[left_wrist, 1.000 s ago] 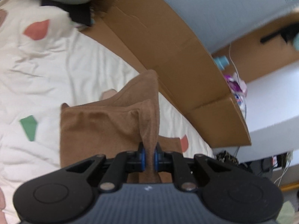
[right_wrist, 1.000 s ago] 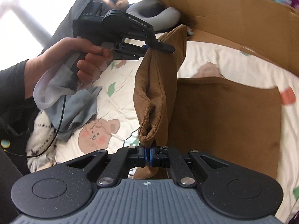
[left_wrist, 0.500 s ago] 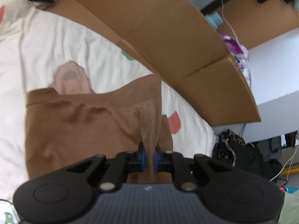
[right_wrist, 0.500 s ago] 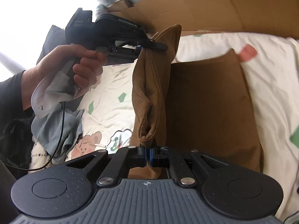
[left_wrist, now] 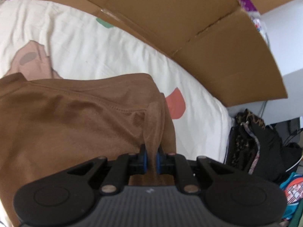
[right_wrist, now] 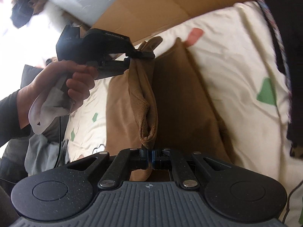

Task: Fold clothes
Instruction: 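Lift the brown shirt with both tools and fold it over onto itself, then lower the folded shirt onto the duvet and open both tools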

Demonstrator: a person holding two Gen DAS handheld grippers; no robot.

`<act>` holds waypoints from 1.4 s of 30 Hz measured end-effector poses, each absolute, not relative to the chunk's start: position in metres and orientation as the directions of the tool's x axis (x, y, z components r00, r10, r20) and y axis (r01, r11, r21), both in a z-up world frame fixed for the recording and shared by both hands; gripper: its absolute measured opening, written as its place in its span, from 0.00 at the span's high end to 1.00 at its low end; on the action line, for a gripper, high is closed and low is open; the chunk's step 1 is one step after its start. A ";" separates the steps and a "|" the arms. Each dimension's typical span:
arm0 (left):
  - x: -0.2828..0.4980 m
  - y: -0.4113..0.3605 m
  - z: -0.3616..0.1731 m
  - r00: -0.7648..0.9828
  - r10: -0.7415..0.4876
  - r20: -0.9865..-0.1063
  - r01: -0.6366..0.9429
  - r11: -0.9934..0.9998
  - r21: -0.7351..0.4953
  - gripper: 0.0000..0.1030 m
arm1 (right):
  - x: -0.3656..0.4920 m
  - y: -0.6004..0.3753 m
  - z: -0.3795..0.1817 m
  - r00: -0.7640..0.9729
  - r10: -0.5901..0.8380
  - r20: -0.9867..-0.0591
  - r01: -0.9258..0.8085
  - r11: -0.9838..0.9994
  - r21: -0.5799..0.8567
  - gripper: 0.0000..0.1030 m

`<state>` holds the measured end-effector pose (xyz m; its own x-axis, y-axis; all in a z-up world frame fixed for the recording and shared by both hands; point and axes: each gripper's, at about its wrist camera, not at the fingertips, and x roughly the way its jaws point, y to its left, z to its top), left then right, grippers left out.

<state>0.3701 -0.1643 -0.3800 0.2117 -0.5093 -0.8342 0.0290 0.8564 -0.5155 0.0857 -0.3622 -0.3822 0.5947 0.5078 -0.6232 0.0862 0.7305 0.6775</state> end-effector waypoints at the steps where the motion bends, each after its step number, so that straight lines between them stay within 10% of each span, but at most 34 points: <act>1: 0.371 -0.167 -0.383 0.206 -0.507 -0.837 0.036 0.859 -0.511 0.90 | 0.084 -0.365 -0.385 0.598 0.504 -0.623 0.099 0.725 0.681 1.00; 27: 0.362 -0.211 -0.404 0.173 -0.472 -0.864 0.134 0.881 -0.455 0.89 | 0.053 -0.390 -0.418 0.623 0.458 -0.634 0.284 0.622 0.729 1.00; 33: 0.365 -0.215 -0.399 0.155 -0.517 -0.842 0.194 0.851 -0.487 0.71 | 0.044 -0.393 -0.427 0.623 0.444 -0.644 0.321 0.606 0.728 1.00; 42: 0.363 -0.198 -0.376 0.178 -0.501 -0.847 0.331 0.841 -0.427 0.81 | 0.037 -0.404 -0.425 0.650 0.408 -0.641 0.351 0.586 0.730 1.00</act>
<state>0.3634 -0.1985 -0.3763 0.1783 -0.5007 -0.8471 0.3312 0.8412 -0.4275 0.0369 -0.4043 -0.4249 0.6502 0.4085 -0.6406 0.3512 0.5860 0.7302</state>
